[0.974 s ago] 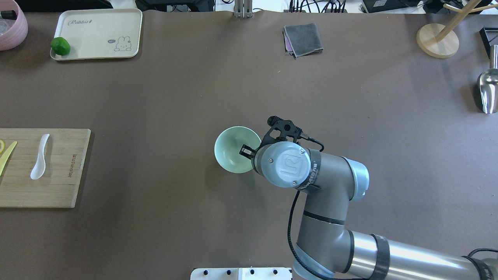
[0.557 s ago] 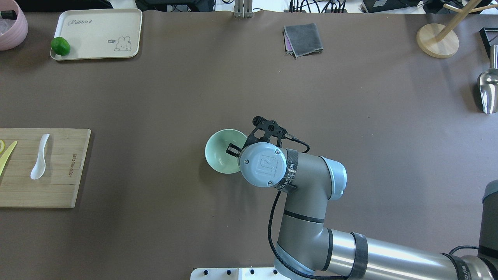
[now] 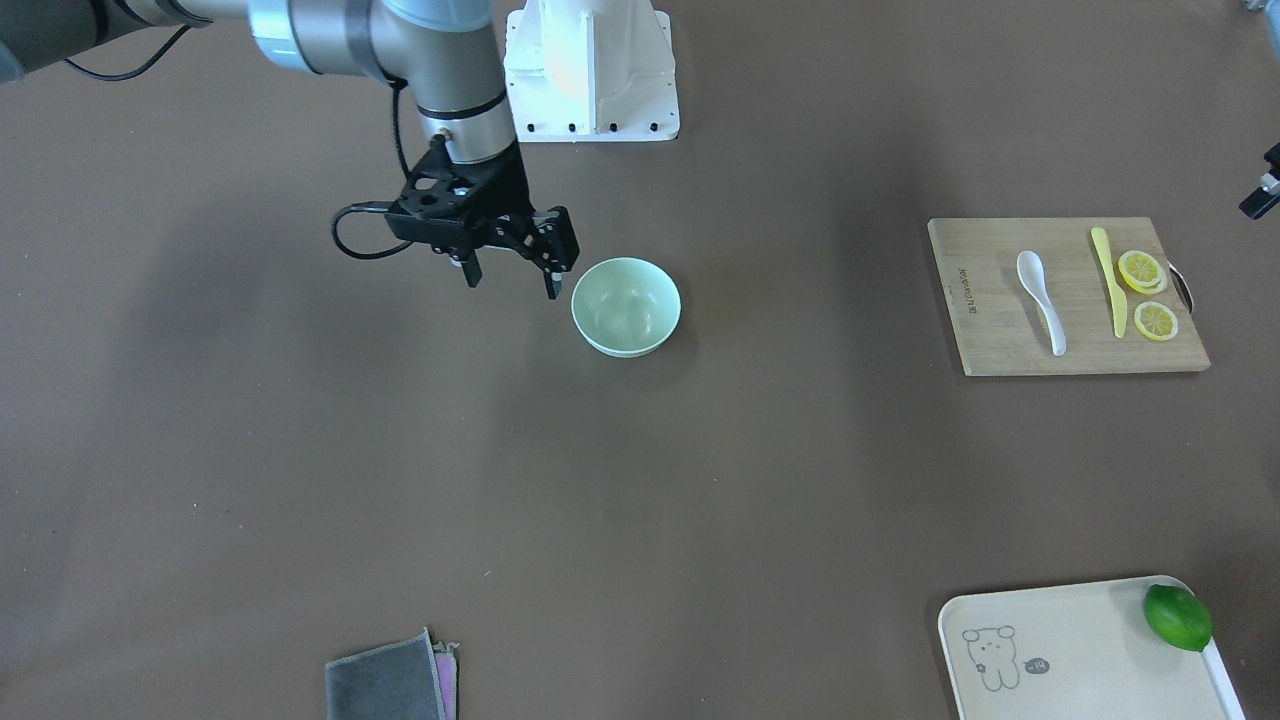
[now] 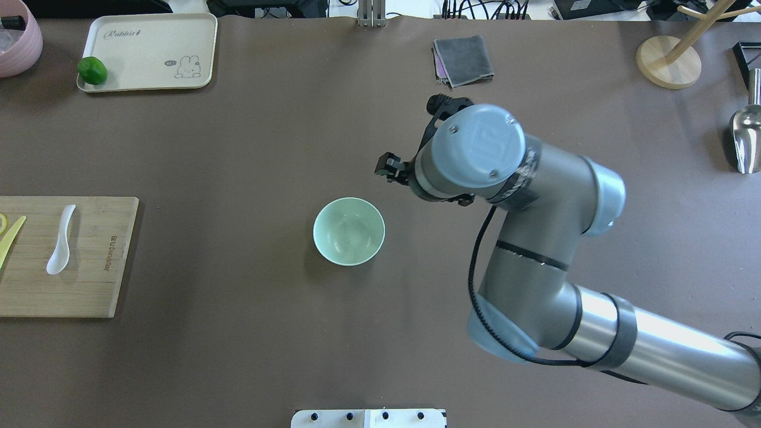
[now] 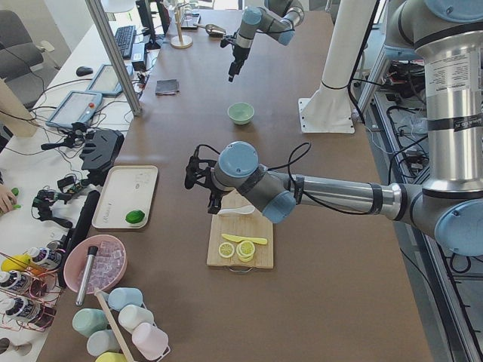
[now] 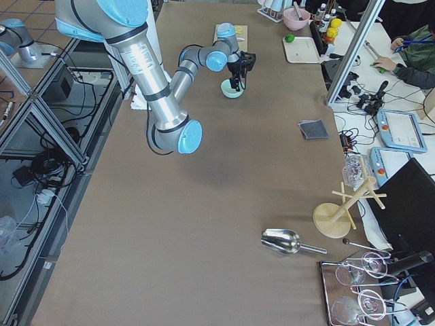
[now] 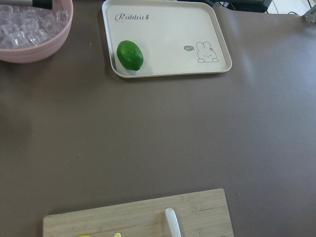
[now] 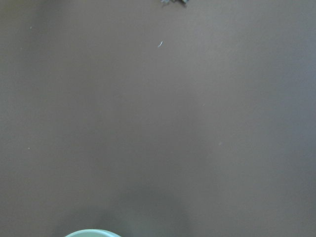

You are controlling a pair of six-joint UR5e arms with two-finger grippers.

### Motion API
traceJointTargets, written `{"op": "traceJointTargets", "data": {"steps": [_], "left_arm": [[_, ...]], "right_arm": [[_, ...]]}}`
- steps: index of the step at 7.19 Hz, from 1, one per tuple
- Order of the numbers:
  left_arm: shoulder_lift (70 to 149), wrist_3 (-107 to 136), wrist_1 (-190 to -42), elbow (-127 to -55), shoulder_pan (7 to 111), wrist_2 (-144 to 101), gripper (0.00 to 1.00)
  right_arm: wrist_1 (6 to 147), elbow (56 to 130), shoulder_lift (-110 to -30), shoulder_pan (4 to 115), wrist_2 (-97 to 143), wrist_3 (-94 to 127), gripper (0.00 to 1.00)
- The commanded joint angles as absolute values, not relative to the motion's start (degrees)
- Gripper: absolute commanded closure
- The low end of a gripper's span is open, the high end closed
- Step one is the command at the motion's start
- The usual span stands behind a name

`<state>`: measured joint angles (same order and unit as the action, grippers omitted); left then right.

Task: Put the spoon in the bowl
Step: 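Release the bowl and withdraw the right arm while the left arm reaches toward the spoon, then lower the left gripper onto the white spoon handle and close it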

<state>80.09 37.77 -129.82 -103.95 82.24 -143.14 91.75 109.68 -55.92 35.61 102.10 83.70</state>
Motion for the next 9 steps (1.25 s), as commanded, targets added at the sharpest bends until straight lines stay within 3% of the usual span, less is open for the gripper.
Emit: {"op": "traceJointTargets", "data": {"steps": [1,5,8,9], "left_arm": [[78.1,54.2,-137.3,-104.0,69.5,-132.2,0.01],[77.0,66.1,-139.0,-101.8,50.0,-109.5,0.02],[80.8,65.7,-139.0,-96.6,48.8,-107.7,0.35],[81.2,65.7,-139.0,-96.0,48.0,-107.5,0.37]], "right_arm": [[92.7,118.2,-67.1,51.7,118.8,66.8,0.00],[93.0,116.6,-83.0,78.8,138.0,29.5,0.00],[92.9,114.5,-86.4,83.0,138.7,21.1,0.00],[92.9,114.5,-86.4,83.0,138.6,21.1,0.00]]}}
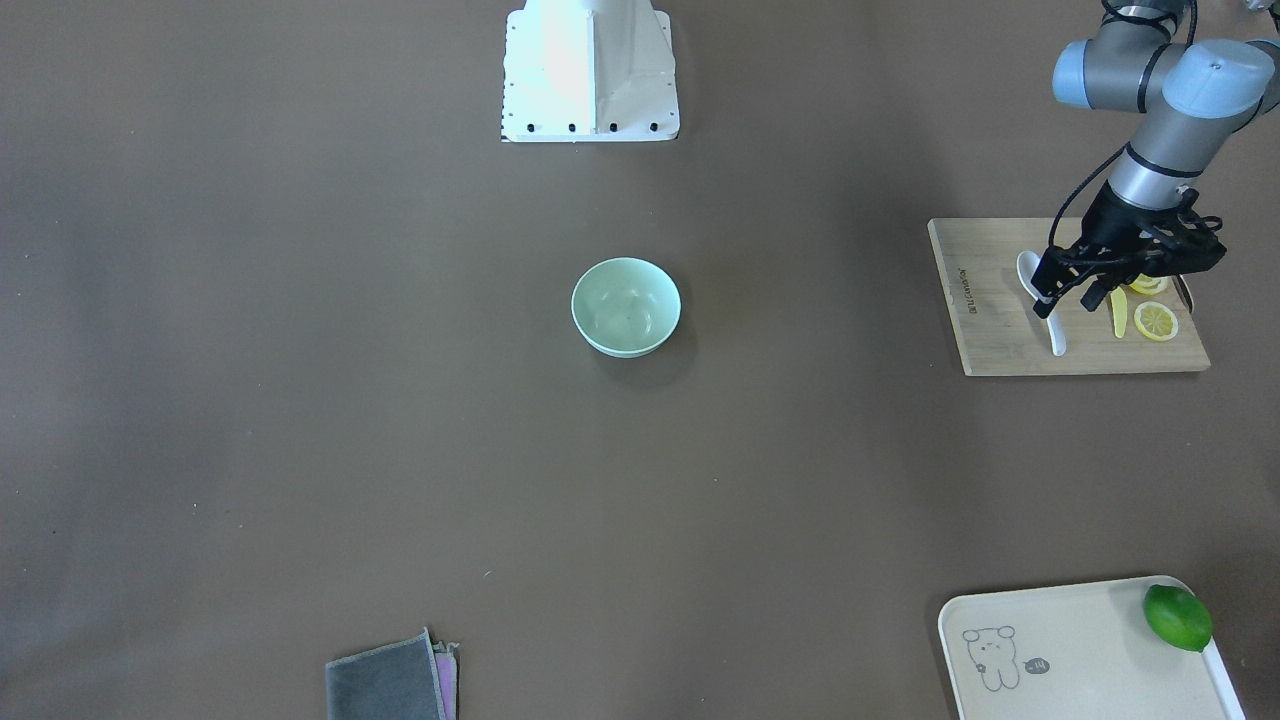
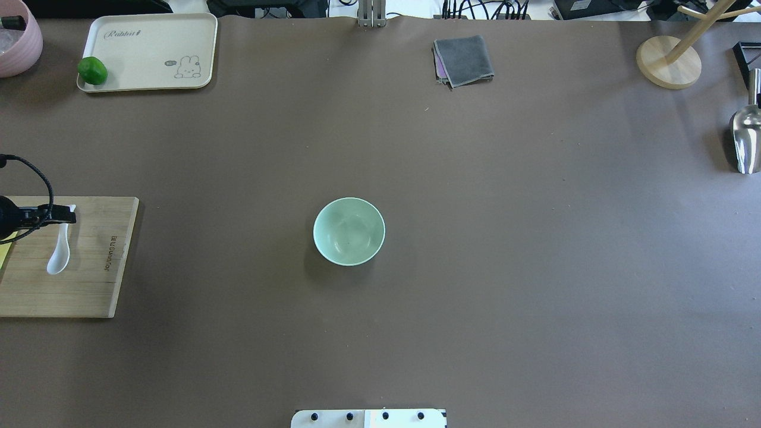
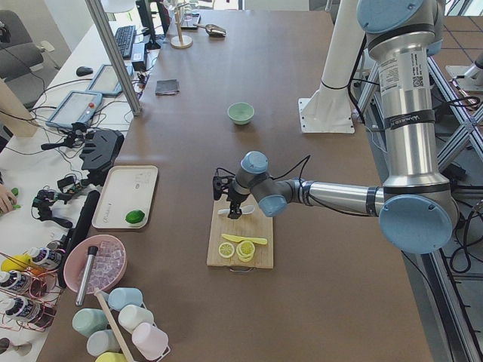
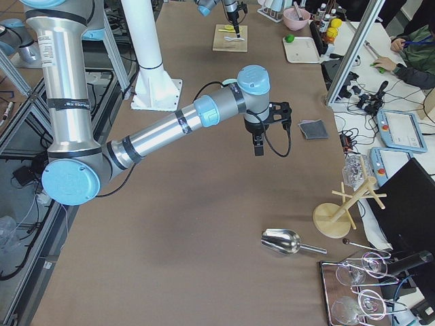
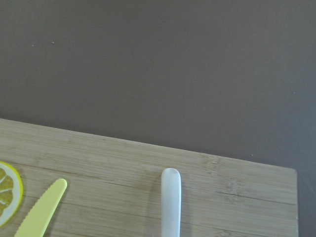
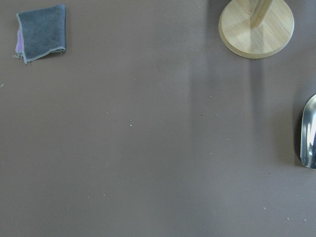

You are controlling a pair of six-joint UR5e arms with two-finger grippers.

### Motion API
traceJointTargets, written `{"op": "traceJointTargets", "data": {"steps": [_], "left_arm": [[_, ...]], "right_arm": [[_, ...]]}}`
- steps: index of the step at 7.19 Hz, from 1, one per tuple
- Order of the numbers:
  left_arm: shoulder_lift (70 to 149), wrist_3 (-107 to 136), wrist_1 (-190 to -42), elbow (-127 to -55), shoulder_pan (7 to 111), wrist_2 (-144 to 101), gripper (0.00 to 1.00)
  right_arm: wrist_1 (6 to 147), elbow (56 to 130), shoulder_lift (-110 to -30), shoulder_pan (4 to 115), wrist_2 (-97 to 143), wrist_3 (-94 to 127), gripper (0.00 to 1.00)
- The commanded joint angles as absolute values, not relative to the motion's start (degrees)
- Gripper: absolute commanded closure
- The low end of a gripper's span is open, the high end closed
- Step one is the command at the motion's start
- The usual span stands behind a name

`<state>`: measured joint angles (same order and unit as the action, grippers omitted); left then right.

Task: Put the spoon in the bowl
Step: 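Lower the left gripper onto the white spoon handle and close it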

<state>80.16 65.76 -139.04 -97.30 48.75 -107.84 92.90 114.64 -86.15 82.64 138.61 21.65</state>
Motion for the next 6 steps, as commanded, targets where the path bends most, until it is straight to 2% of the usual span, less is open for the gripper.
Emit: {"op": "traceJointTargets", "data": {"steps": [1,2,3,4,5,6], "left_arm": [[81.2,65.7,-139.0,-95.9,47.9,-107.6,0.39],[81.2,65.7,-139.0,-95.8,47.9,-107.6,0.44],[81.3,65.7,-139.0,-95.5,47.8,-107.6,0.55],[81.3,65.7,-139.0,-95.5,47.8,-107.6,0.68],[81.3,65.6,-139.0,-95.5,47.8,-107.6,0.88],[81.3,65.7,-139.1,-95.6,47.8,-107.7,1.00]], "right_arm": [[92.9,114.5,-86.4,83.0,138.4,21.1,0.00],[92.9,114.5,-86.3,83.0,138.3,21.1,0.00],[92.9,114.4,-86.3,83.0,138.3,21.1,0.00],[92.9,114.4,-86.3,83.0,138.4,21.1,0.00],[92.9,114.4,-86.3,83.0,138.4,21.1,0.00],[92.9,114.4,-86.4,83.0,138.3,21.1,0.00]]}}
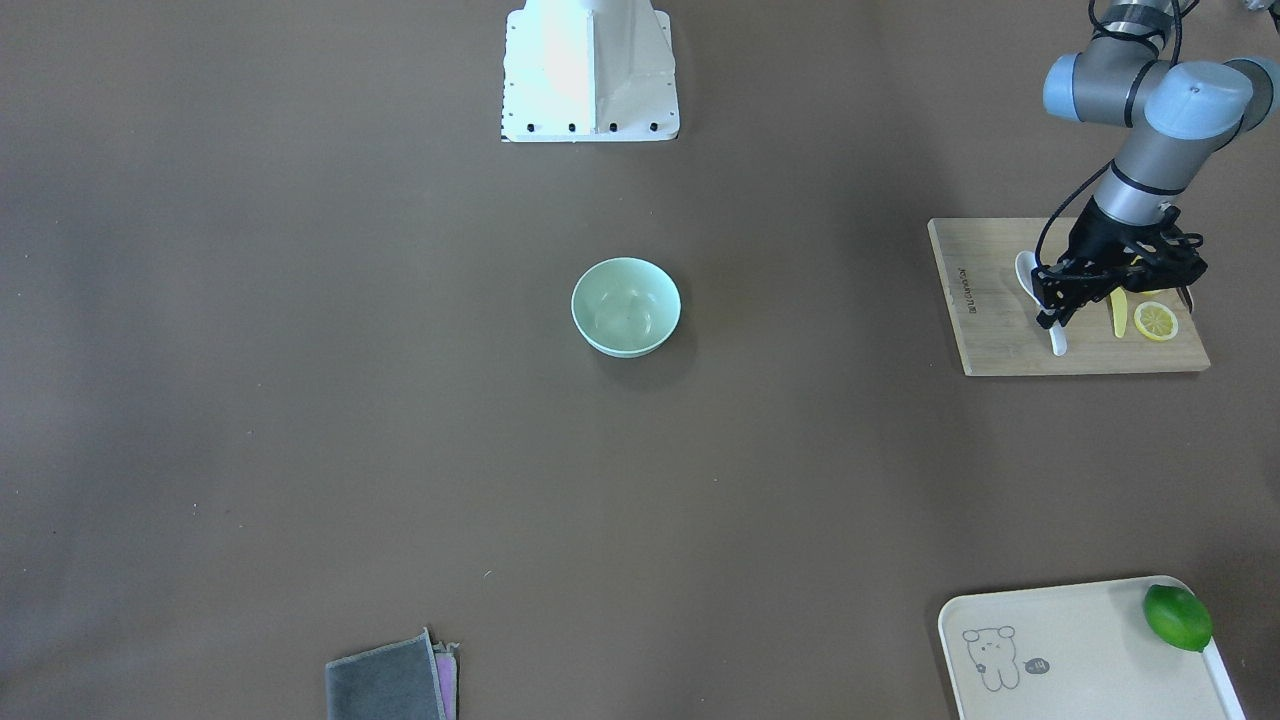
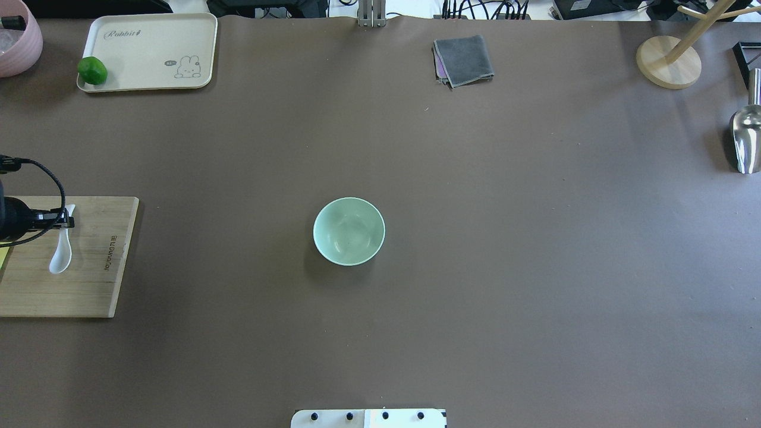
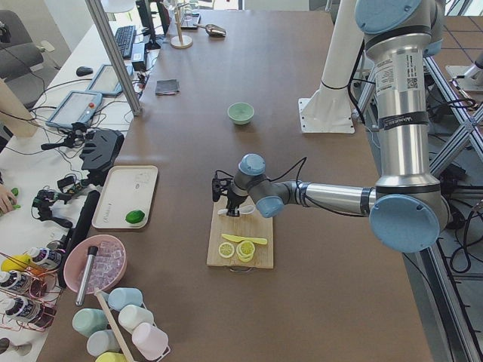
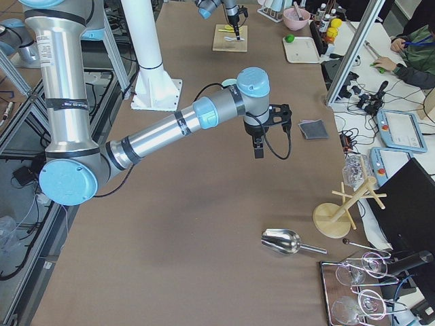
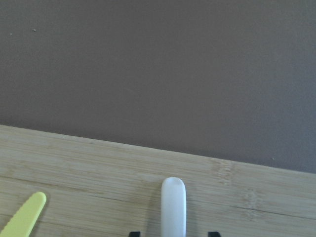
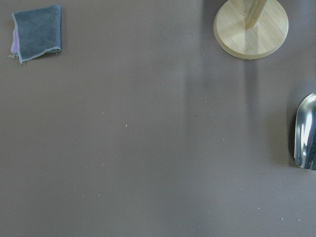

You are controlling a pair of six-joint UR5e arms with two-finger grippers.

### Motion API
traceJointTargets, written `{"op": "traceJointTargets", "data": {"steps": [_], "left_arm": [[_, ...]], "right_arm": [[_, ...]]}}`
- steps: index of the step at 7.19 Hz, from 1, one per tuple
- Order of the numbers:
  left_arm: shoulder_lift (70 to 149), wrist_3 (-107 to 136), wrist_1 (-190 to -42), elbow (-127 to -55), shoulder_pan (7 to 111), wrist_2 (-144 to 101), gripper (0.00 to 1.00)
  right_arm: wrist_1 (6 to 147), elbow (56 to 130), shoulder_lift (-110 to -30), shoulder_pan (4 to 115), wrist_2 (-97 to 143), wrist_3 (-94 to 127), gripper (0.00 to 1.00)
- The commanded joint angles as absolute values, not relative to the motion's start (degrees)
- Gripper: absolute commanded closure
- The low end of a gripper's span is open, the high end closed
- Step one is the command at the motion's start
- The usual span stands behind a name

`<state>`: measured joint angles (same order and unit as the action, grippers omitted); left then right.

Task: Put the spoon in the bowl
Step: 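Lower the left gripper onto the white spoon handle and close it, then lift the white spoon and carry it toward the green bowl with the left gripper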

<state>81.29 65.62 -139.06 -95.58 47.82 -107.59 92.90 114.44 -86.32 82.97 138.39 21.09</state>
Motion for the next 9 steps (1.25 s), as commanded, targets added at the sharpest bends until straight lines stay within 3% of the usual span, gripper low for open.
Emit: {"op": "traceJointTargets", "data": {"steps": [1,3,5,9], "left_arm": [[81.9,66.2,-139.0,-97.2,47.9,-108.0,1.00],[87.8,70.5,-136.8,-99.2,47.9,-108.3,1.00],[102.0,84.8,-127.3,-99.0,47.2,-108.0,1.00],[125.3,101.4,-110.8,-96.6,32.8,-96.3,1.00]], "right_arm": [[92.9,114.4,-86.5,83.0,138.4,21.1,0.00],[92.9,114.5,-86.8,83.1,138.2,21.2,0.00],[92.7,114.5,-87.3,83.1,137.9,21.2,0.00],[92.7,114.4,-88.7,83.1,136.9,21.4,0.00]]}}
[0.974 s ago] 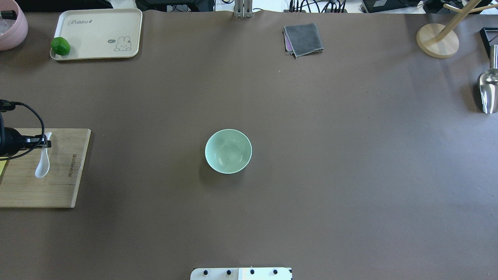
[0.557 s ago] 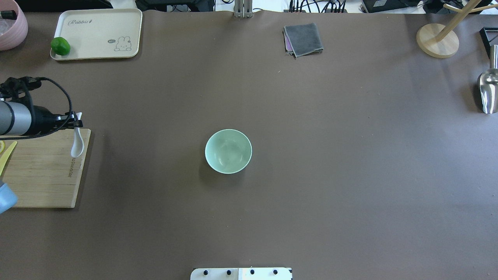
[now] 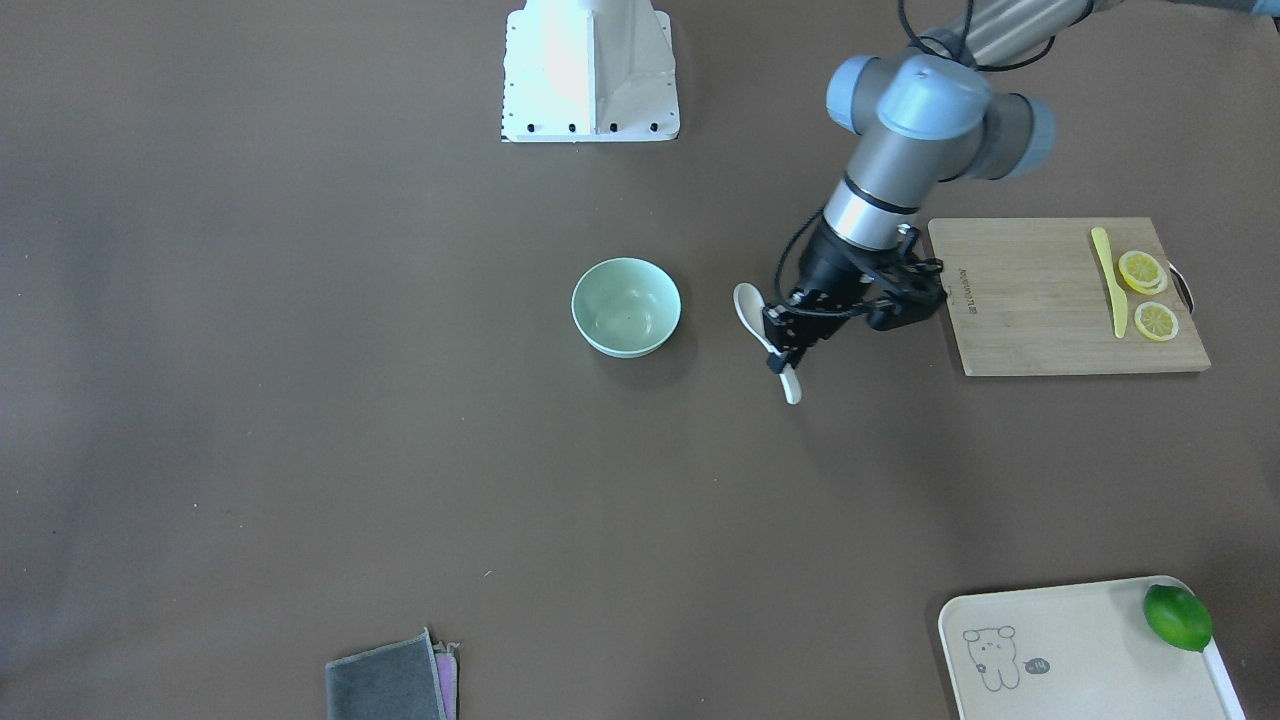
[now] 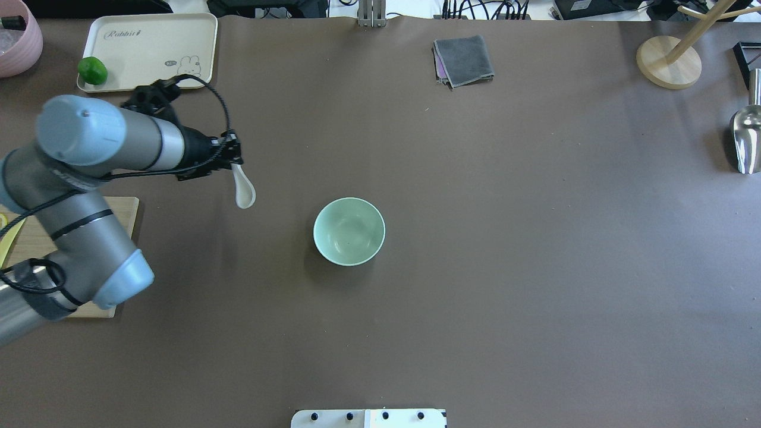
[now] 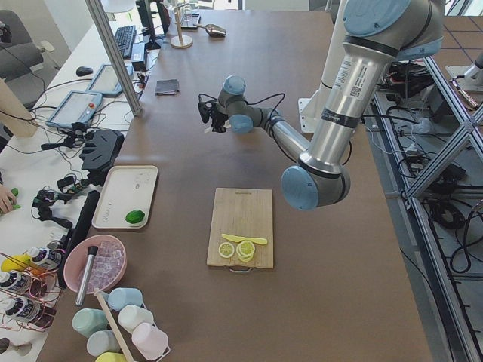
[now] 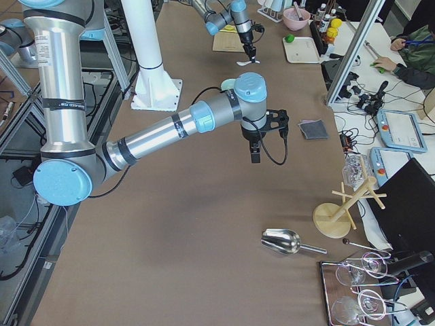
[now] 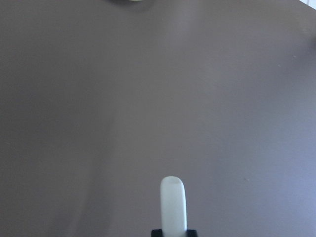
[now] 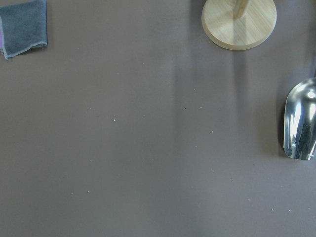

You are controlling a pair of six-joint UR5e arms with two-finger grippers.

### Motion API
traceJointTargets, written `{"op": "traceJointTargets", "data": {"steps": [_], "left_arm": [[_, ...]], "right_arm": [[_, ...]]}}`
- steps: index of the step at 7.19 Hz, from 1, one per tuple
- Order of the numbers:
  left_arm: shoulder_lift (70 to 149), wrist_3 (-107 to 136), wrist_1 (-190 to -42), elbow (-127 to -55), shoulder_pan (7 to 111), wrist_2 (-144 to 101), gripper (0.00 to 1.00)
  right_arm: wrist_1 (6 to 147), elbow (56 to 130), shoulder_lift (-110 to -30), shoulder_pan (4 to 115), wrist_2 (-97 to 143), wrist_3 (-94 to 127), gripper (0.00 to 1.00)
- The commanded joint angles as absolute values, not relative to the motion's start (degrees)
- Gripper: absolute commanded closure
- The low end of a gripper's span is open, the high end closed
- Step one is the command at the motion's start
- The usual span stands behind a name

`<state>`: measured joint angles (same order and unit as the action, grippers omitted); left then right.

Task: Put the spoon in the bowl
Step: 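Lift the white spoon and carry it toward the green bowl with the left gripper, then lower the spoon into the bowl and open the left gripper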

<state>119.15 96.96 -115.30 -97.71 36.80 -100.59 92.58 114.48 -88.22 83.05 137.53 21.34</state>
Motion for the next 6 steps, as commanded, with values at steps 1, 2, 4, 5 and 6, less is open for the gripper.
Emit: {"op": "traceJointTargets", "data": {"steps": [1,2,4,5,6], "left_arm": [[125.9,101.7,-110.7,-96.2,30.6,-94.1,1.00],[125.9,101.7,-110.7,-96.2,28.6,-91.6,1.00],[125.5,100.9,-110.7,-96.4,27.2,-91.0,0.37],[125.6,100.8,-110.7,-96.6,27.2,-91.0,0.03],[125.7,100.7,-110.7,-97.0,27.2,-91.1,0.02]], "right_arm": [[92.7,114.4,-88.8,83.1,136.8,21.4,0.00],[92.7,114.5,-88.9,83.1,136.8,21.4,0.00],[92.7,114.4,-89.0,83.1,136.8,21.5,0.00],[92.7,114.4,-89.0,83.1,136.8,21.6,0.00],[92.7,114.4,-89.0,83.1,136.8,21.6,0.00]]}}
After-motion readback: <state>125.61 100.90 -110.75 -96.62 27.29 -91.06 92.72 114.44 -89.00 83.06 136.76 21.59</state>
